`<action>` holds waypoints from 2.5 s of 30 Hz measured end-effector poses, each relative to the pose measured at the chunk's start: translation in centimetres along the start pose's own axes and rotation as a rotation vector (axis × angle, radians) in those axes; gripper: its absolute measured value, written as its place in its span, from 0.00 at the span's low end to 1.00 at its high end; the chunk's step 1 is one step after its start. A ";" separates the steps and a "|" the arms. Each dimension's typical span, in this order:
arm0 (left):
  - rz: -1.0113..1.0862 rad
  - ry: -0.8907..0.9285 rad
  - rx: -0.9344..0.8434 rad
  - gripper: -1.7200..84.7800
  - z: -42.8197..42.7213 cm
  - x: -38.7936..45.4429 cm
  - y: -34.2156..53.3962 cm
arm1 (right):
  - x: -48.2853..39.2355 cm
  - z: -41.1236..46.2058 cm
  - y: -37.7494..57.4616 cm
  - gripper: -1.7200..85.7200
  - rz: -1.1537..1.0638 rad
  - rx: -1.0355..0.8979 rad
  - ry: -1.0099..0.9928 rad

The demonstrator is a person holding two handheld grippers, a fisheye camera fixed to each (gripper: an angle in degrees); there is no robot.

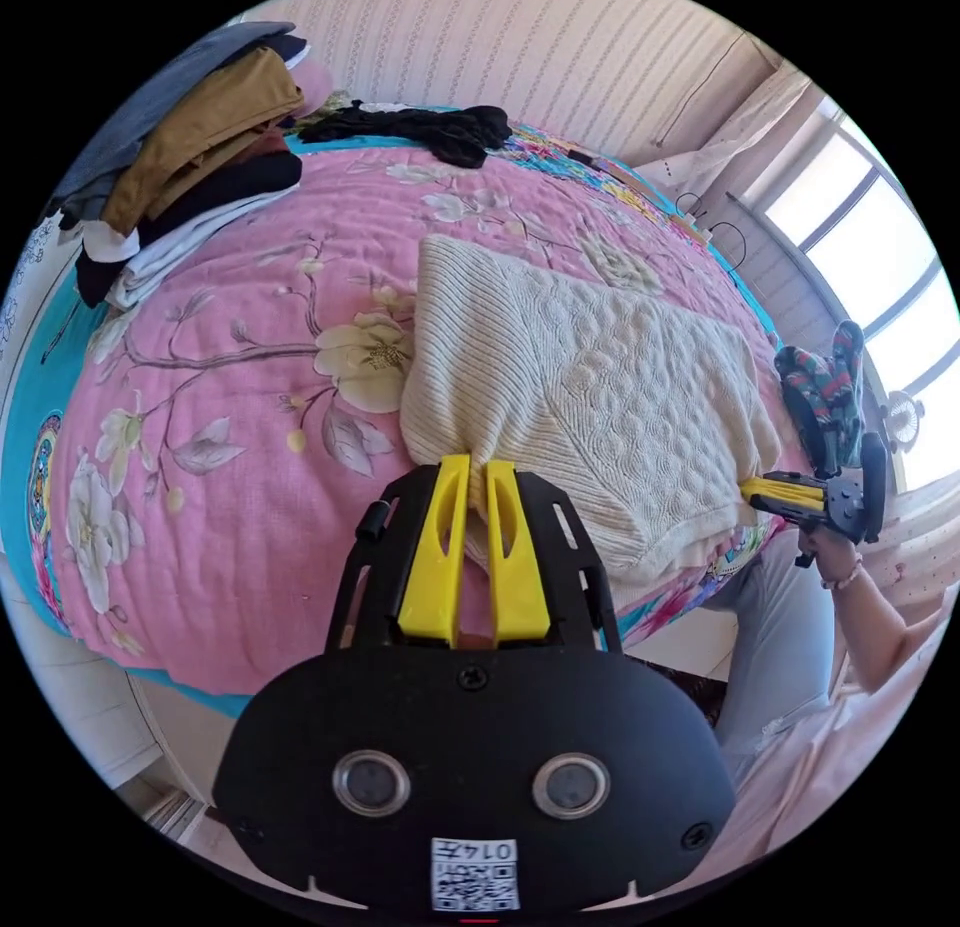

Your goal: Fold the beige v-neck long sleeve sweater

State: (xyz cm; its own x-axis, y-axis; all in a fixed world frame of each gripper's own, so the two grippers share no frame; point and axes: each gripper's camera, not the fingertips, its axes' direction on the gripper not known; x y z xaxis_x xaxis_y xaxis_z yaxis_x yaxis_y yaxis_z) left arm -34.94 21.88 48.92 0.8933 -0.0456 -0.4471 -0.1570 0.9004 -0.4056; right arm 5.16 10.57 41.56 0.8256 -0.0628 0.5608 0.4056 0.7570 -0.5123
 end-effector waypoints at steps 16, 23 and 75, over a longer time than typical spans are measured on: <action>0.322 0.045 0.164 0.01 2.6 18.7 3.9 | -4.6 -1.1 -15.4 0.02 -0.133 0.037 0.049; 0.384 0.131 0.034 0.01 7.5 20.4 4.3 | -5.3 4.6 -17.7 0.02 -0.131 -0.064 0.167; 0.450 -0.058 -0.269 0.15 24.1 43.4 -26.5 | 13.3 2.1 13.4 0.14 0.609 0.340 -0.208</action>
State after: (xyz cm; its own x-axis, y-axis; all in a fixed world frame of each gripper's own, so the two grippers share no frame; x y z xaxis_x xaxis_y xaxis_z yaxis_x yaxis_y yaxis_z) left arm 18.14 6.44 59.51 0.7330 0.3511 -0.5827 -0.6264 0.6823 -0.3769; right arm 20.73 21.19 43.49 0.7604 0.5338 0.3699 -0.2744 0.7803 -0.5620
